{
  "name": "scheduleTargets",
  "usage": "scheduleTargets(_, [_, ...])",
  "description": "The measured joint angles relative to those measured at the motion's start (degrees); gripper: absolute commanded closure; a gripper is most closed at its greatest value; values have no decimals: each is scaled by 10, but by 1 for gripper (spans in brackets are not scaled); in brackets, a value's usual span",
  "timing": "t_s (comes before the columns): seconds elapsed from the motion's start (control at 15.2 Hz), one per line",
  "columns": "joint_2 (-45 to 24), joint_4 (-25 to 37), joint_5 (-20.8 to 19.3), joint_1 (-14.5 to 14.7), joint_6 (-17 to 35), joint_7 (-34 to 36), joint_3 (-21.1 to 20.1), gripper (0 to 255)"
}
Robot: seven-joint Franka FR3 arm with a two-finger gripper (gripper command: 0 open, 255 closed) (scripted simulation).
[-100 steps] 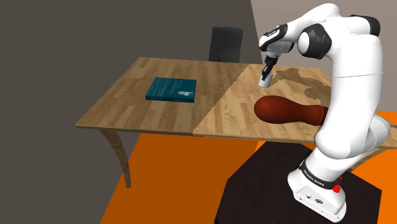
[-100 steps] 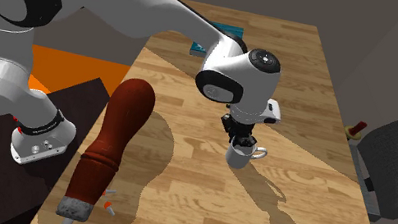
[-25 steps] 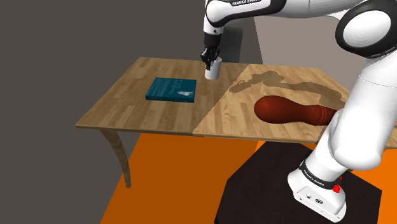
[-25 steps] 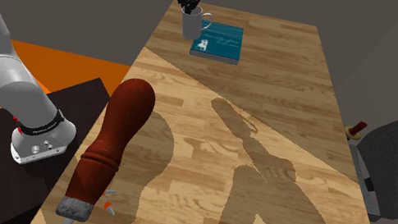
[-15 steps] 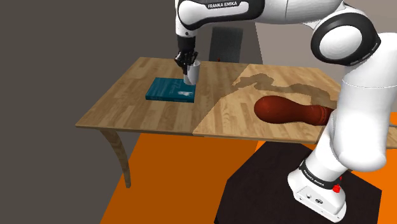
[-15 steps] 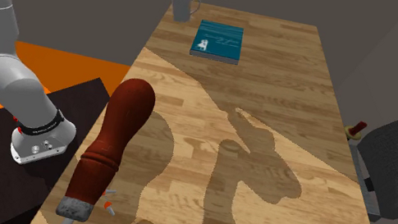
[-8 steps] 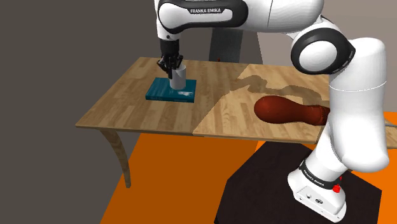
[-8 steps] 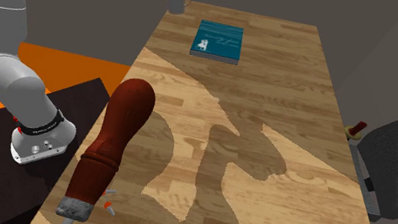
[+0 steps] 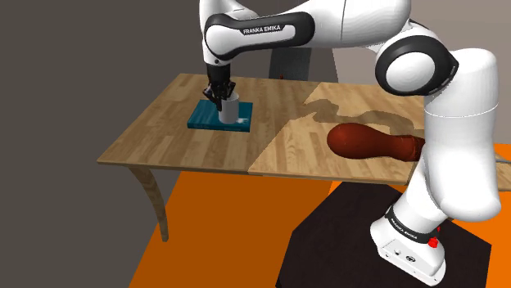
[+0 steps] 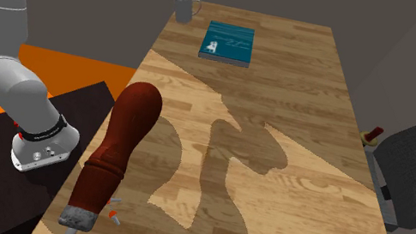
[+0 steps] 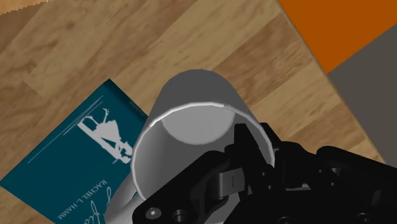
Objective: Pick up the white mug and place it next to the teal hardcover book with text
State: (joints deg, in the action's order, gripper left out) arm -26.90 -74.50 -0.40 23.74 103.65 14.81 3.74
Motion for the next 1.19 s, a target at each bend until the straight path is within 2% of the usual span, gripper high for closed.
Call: scheduleTargets(1.19, [-23,-106,0,1,128,3,-1,255])
